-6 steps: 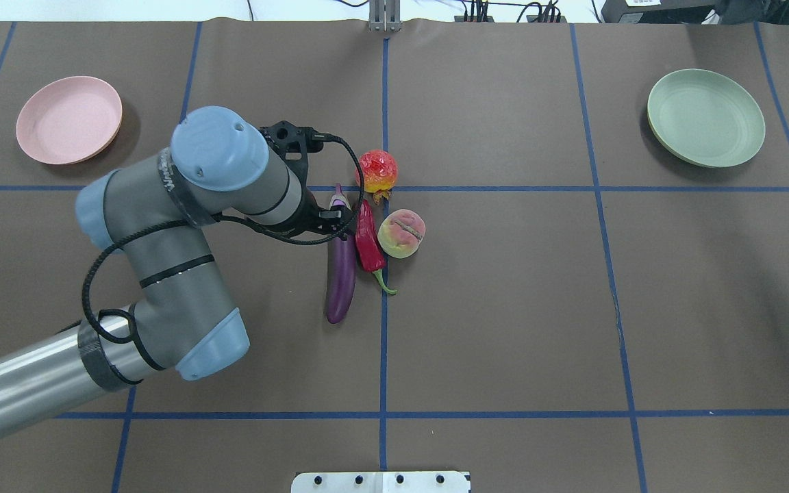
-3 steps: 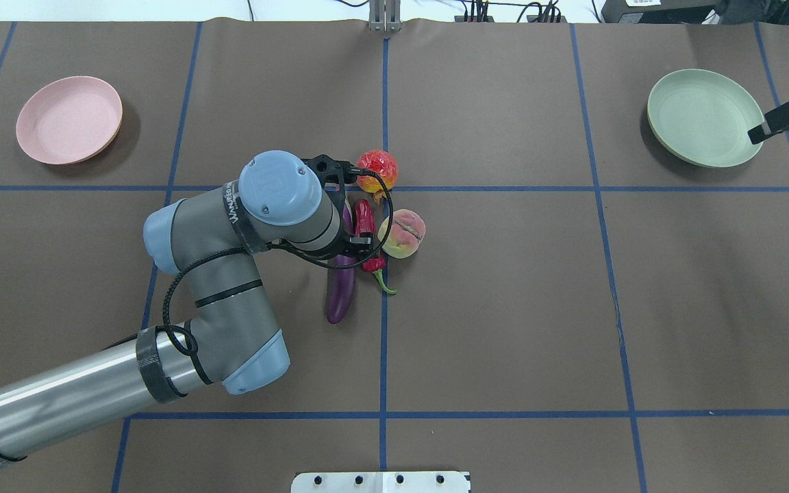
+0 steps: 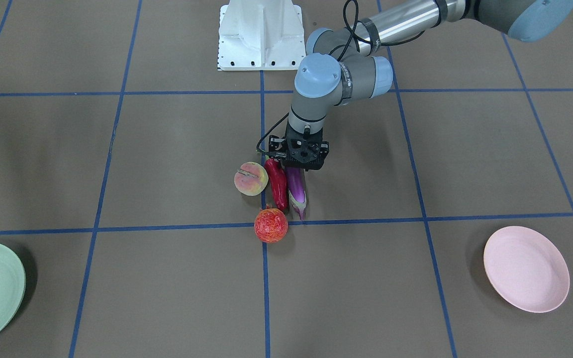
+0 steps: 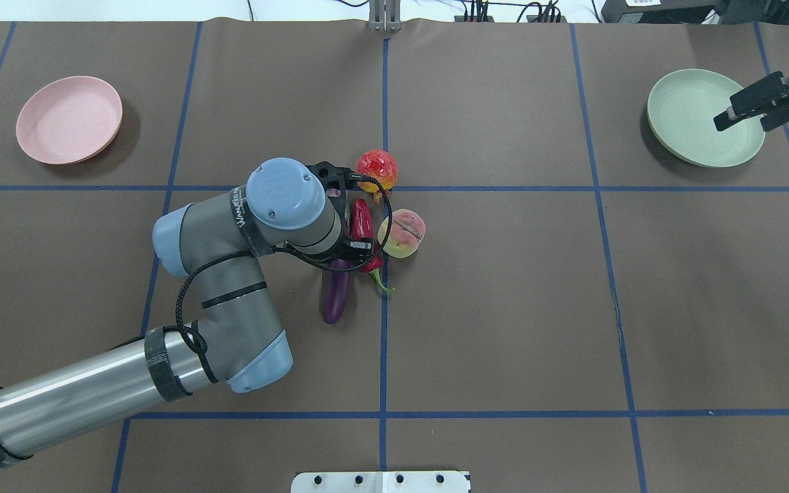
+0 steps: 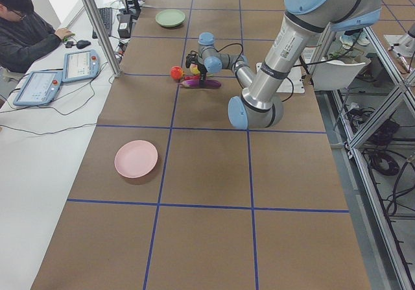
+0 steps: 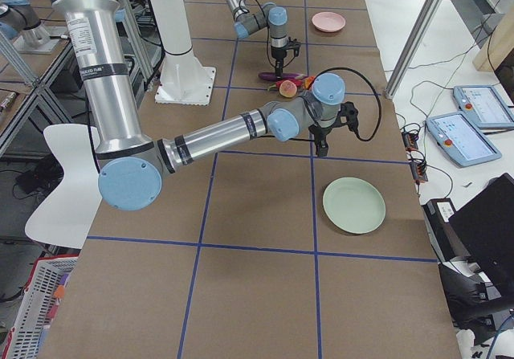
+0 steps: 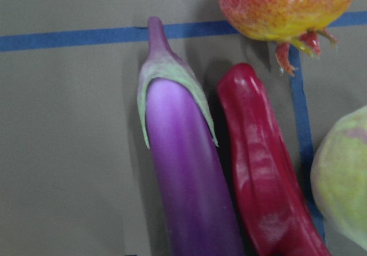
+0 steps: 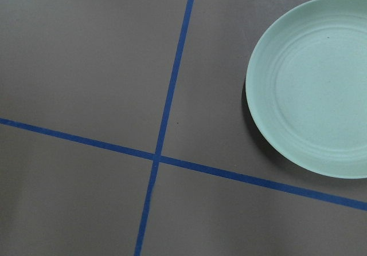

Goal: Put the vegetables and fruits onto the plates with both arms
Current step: 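Carry the eggplant toward the pink plate while the right gripper reaches the pomegranate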

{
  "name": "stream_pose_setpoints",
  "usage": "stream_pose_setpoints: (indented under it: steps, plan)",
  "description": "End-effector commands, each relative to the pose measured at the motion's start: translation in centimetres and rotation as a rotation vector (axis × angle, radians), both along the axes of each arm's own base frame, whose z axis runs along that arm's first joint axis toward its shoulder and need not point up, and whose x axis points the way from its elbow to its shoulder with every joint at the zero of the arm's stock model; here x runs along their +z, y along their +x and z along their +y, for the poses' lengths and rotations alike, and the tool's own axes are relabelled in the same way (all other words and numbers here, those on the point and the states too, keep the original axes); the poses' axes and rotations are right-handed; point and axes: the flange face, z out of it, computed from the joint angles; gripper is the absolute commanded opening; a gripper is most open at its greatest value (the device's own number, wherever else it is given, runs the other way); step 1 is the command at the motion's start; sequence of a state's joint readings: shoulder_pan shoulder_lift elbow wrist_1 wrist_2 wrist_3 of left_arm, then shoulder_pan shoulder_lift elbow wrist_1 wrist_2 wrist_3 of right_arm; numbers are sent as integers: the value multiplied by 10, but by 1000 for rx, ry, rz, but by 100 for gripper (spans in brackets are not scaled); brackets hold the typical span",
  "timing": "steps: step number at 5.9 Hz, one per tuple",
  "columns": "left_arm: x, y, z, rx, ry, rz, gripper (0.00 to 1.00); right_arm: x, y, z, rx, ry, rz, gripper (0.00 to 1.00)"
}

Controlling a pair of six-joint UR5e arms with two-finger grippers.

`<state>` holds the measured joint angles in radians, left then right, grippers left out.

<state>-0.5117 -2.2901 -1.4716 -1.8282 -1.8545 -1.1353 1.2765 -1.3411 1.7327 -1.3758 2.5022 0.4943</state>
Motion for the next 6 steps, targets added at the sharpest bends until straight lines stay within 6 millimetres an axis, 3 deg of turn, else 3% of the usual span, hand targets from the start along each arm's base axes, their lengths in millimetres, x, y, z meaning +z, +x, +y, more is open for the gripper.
stream_pose_setpoints:
  steps: [1, 3, 4, 5, 6]
  plan:
    - [-7, -7, 0, -5, 4, 16, 0, -30, -15, -3, 21, -29, -27, 100]
    - [-29, -36, -1, -22, 7, 20, 0, -40, -19, 2, 29, -46, -37, 100]
    - [-41, -68, -12, -50, -16, -36, 0, -66, -53, 5, 17, -81, -56, 100]
    - [-49, -103, -26, -59, -18, -77, 0, -101, -119, 11, 13, -160, -58, 100]
    - [-49, -138, -51, -44, -25, -81, 0, -128, -163, 14, 42, -160, -36, 100]
